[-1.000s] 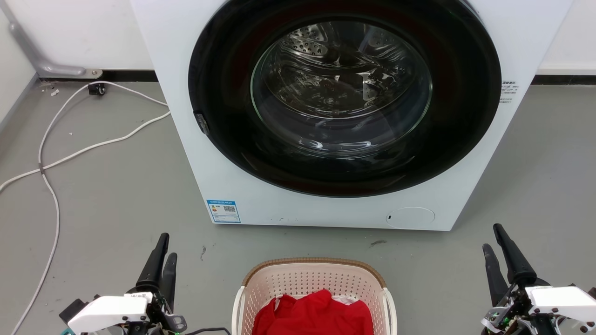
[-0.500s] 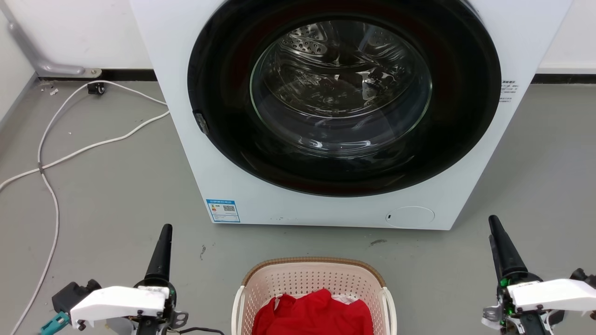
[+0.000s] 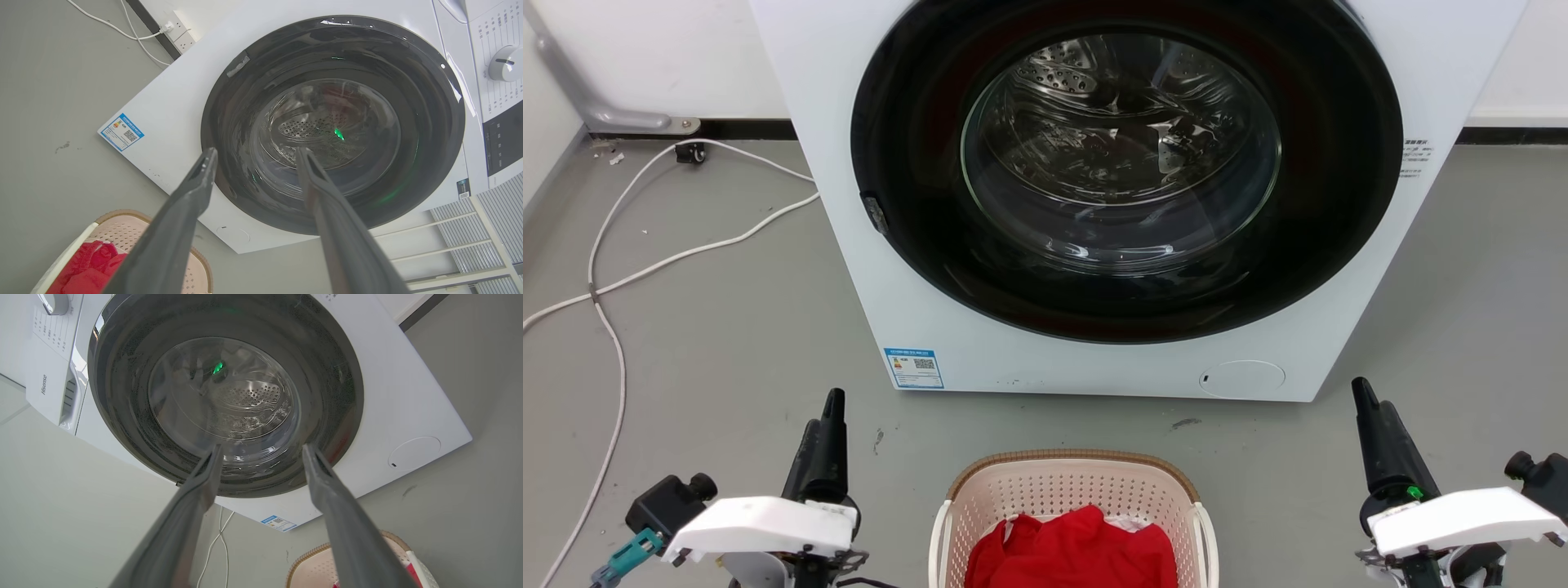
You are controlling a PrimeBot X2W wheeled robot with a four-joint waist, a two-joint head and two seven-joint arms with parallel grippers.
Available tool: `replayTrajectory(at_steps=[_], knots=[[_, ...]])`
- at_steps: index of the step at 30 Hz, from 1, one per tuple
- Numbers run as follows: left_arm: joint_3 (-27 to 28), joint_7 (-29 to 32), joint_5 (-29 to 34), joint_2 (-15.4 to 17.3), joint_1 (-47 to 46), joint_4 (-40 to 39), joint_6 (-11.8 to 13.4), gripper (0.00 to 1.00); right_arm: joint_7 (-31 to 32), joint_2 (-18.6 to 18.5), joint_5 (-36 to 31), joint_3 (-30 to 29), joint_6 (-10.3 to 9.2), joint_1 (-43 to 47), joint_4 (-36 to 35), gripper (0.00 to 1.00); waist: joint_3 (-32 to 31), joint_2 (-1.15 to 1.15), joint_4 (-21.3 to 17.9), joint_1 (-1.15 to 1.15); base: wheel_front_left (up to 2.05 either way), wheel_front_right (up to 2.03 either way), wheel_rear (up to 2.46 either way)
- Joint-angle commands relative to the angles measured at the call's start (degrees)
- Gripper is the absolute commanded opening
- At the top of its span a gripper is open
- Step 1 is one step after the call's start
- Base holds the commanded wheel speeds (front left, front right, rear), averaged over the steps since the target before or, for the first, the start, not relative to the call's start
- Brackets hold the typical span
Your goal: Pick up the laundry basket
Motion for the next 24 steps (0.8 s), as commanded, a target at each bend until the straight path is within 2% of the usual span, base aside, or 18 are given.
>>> replayTrajectory(at_steps=[1, 24], knots=[[-0.4, -0.7, 2.0, 0.1, -0.2, -1.3, 0.3, 1.0, -0.7, -0.2, -2.7, 0.2, 0.0, -0.1, -1.4, 1.0, 0.0, 0.0, 0.0, 0.0, 0.0, 0.0, 0.0], [-3.0, -5.0, 19.3, 0.1, 1.2, -2.8, 1.9, 1.0, -5.0, -0.2, -20.8, 2.4, 0.0, 1.9, -3.8, 1.0, 0.2, 0.0, -0.1, 0.0, 0.0, 0.0, 0.0]])
